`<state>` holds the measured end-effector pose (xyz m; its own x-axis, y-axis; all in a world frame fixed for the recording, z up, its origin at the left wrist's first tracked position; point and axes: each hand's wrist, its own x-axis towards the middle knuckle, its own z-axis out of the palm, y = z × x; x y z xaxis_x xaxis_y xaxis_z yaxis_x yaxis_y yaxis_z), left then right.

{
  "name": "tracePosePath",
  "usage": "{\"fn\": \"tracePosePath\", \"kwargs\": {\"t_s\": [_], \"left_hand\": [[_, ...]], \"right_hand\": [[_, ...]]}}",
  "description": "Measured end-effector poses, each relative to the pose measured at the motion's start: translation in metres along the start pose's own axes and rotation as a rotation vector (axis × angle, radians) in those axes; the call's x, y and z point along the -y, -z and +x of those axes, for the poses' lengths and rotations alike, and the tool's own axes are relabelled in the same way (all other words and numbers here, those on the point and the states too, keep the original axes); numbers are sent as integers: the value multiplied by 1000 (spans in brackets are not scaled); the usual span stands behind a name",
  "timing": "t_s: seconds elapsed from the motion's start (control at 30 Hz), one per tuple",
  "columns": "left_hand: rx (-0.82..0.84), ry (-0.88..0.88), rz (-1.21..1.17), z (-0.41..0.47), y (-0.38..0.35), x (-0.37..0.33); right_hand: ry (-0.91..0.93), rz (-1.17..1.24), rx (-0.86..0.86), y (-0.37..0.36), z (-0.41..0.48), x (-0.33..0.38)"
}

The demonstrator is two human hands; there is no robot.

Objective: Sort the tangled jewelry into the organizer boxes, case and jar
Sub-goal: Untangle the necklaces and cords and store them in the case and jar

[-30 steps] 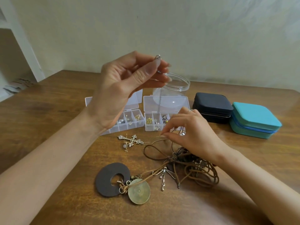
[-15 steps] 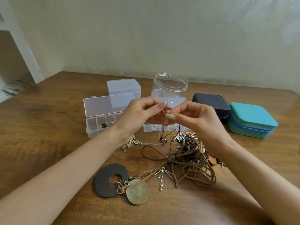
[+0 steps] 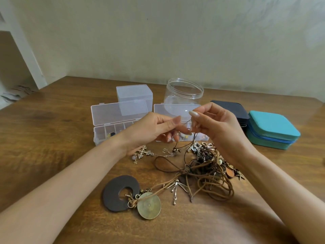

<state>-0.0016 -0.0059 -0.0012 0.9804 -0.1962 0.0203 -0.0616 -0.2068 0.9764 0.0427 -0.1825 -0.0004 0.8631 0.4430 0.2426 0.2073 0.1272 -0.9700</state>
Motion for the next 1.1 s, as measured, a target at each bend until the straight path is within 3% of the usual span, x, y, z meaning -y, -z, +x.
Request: {"fn": "tracePosePath", "kwargs": {"t_s": [0.2, 0.37, 0.6, 0.67, 0.73, 0.83, 1.0, 1.1], "left_hand": [[62, -89, 201, -5, 0, -5], [-158, -228, 621, -7, 20, -5], [32, 88, 1158, -25, 33, 12], [1, 134, 1172, -26, 31, 14], [-25, 153, 1169, -26, 32, 14], [-13, 160, 1176, -26, 33, 15], [30, 162, 1099, -28, 38, 15], [-19, 51, 918, -27, 41, 10]], "right_hand": [[-33, 8, -54, 3, 2, -3], [-64, -143, -216, 12, 5, -11], [-36, -198, -417, 27, 11, -17], [-34, -308, -379, 29, 12, -19], [19, -564, -312, 28, 12, -25], [231, -855, -243, 20, 8, -30], [458, -857, -115, 4, -2, -26], [508, -837, -9, -9, -10, -21]]}}
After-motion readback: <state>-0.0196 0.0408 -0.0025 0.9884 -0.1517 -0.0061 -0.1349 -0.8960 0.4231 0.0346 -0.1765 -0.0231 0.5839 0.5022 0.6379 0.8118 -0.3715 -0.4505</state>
